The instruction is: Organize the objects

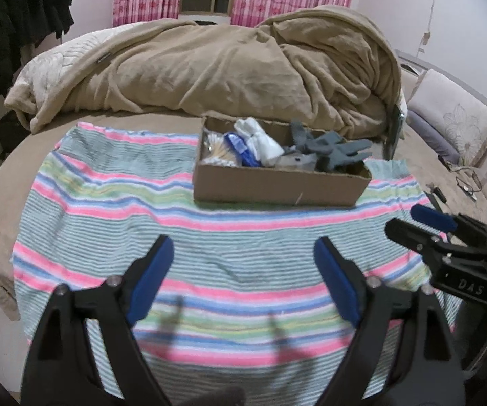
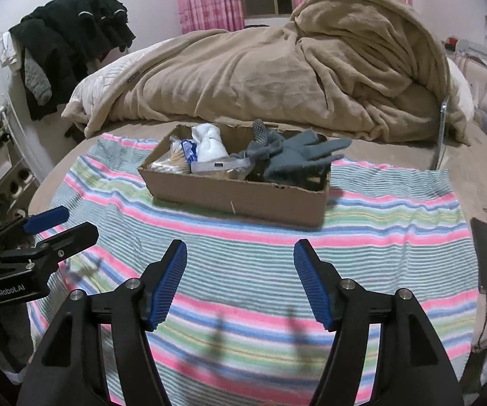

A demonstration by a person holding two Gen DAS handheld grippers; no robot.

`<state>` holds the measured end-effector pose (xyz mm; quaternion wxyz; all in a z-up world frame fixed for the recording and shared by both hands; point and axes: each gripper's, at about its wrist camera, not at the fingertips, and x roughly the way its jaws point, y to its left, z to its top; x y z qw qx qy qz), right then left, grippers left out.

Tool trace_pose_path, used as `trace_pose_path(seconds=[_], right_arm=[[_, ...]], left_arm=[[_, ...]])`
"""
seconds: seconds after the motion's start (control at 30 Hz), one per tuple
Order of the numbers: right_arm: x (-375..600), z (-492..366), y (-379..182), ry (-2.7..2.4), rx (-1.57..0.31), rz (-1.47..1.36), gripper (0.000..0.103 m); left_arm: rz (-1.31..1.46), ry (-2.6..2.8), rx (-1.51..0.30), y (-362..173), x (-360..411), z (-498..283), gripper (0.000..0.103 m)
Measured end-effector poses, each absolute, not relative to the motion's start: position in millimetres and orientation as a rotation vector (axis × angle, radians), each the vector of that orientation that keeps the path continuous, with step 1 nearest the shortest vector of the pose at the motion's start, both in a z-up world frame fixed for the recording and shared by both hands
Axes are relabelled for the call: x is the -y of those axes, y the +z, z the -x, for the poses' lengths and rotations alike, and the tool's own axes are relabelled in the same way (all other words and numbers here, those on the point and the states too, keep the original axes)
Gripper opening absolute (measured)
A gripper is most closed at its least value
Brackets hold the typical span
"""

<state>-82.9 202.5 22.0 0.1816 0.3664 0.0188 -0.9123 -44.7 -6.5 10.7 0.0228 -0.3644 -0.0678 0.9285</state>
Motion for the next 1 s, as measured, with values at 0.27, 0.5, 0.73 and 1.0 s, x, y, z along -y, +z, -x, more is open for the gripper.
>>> trace_pose_path(seconds=[0.27, 0.5, 0.73, 1.0], right_arm=[[-205.6, 61.7, 26.5, -2.633, -0.063, -0.978, 0.072], [-204.3, 62.9, 19.0, -2.623, -0.053, -0.999, 0.072], [-205.1, 65.6, 15.8, -2.615, -0.040, -1.012, 0.072], [-204.2, 65.8, 13.4, -2.614, -0.040, -1.019, 0.072]], left_arm=[[1.113, 2.895, 0.241, 3.4, 1.8, 27.1, 0.092], [1.088, 2.918, 0.223, 7.9, -0.2, 23.0, 0.092], [1.075, 2.934, 0.199, 8.8, -2.4, 21.1, 0.095], [1.071, 2.939, 0.186, 8.6, -4.4, 20.8, 0.095]])
